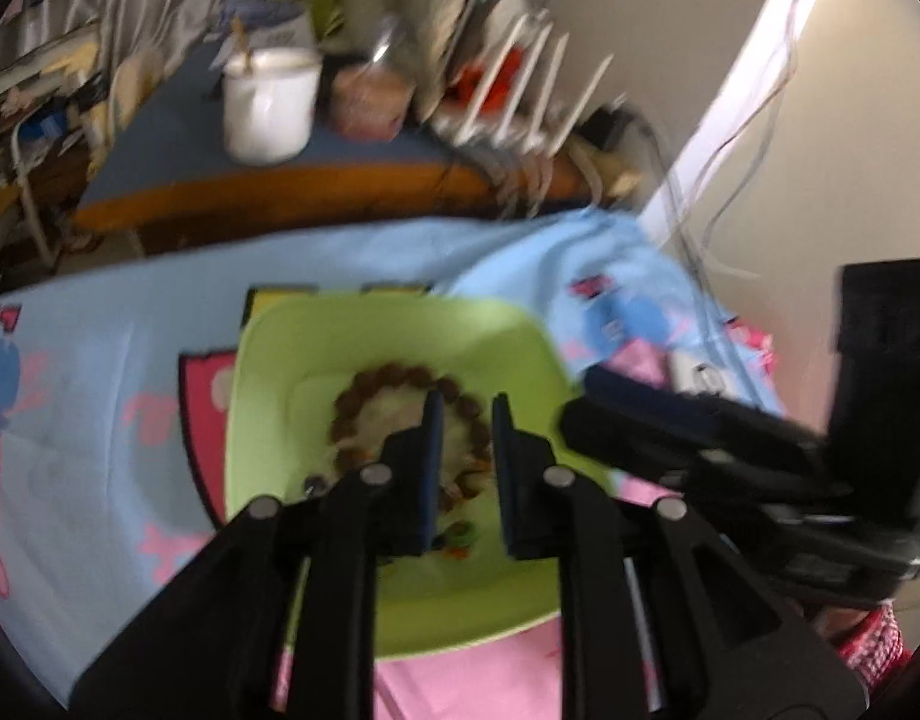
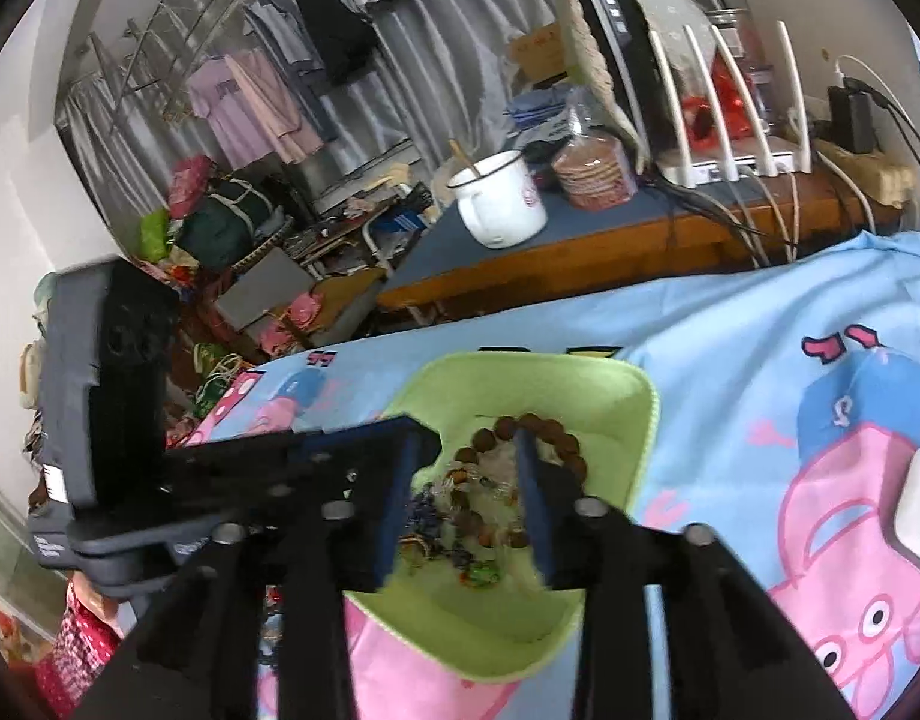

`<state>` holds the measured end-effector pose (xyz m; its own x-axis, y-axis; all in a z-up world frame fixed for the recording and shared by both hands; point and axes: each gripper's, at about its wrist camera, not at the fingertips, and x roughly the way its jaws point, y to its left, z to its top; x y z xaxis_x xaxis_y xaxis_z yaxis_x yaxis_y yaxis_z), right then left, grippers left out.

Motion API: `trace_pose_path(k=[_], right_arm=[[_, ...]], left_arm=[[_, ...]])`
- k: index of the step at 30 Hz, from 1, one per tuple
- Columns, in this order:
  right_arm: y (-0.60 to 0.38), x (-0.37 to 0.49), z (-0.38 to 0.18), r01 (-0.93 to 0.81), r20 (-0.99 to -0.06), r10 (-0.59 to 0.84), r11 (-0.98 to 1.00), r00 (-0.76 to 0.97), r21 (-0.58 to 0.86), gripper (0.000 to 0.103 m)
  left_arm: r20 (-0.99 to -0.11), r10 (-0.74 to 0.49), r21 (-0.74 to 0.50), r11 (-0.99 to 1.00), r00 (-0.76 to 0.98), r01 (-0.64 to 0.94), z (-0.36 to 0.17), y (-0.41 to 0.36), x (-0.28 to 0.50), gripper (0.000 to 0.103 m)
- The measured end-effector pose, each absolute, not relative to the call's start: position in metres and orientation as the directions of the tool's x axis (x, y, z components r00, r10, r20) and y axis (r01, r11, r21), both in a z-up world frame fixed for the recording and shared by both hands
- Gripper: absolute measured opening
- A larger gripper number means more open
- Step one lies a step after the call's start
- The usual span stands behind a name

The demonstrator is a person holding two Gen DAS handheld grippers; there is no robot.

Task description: Organize jewelry

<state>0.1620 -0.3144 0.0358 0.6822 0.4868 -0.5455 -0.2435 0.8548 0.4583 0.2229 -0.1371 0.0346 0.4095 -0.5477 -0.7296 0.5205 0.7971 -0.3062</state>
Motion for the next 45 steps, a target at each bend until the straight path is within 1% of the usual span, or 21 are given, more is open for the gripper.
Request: trace_pose_path(k=[2,4,6,9,14,17,26,29,36,45], right_arm=[[-0.315,0.157,0.038,-0.247,-0.529,0.498,0.844,0.687,0.475,0.007],[-0.314,0.149,0.043,-0.262,-0.506,0.505,0.84,0.699,0.476,0.007],[-0.308,0.137,0.047,-0.289,-0.488,0.513,0.838,0.706,0.462,0.007],[-0.293,0.119,0.048,-0.333,-0.484,0.531,0.835,0.695,0.437,0.007],[-0.262,0.089,0.037,-0.386,-0.513,0.544,0.837,0.664,0.389,0.007],[-0.247,0.075,0.028,-0.399,-0.534,0.553,0.832,0.639,0.385,0.007],[-0.228,0.069,-0.011,-0.334,-0.602,0.598,0.799,0.529,0.5,0.007],[-0.223,0.065,-0.012,-0.326,-0.604,0.605,0.793,0.519,0.515,0.007],[-0.209,0.06,-0.008,-0.333,-0.613,0.594,0.803,0.522,0.495,0.007],[-0.199,0.059,-0.015,-0.332,-0.631,0.592,0.805,0.501,0.491,0.006]], left_arm=[[-0.72,-0.556,-0.324,0.799,0.416,0.507,0.035,-0.128,0.221,0.015],[-0.687,-0.563,-0.325,0.803,0.459,0.499,0.044,-0.114,0.21,0.015],[-0.658,-0.564,-0.314,0.808,0.499,0.499,0.051,-0.1,0.194,0.015],[-0.639,-0.553,-0.295,0.818,0.535,0.494,0.052,-0.08,0.169,0.015],[-0.625,-0.556,-0.325,0.823,0.548,0.465,0.043,-0.04,0.135,0.015],[-0.623,-0.547,-0.342,0.833,0.559,0.434,0.036,-0.012,0.121,0.015],[-0.638,-0.496,-0.375,0.868,0.589,0.325,0.013,0.056,0.095,0.015],[-0.643,-0.487,-0.38,0.873,0.592,0.306,0.007,0.067,0.089,0.015],[-0.635,-0.495,-0.412,0.867,0.593,0.282,-0.001,0.083,0.085,0.015],[-0.641,-0.524,-0.403,0.852,0.561,0.335,-0.004,0.064,0.079,0.015]])
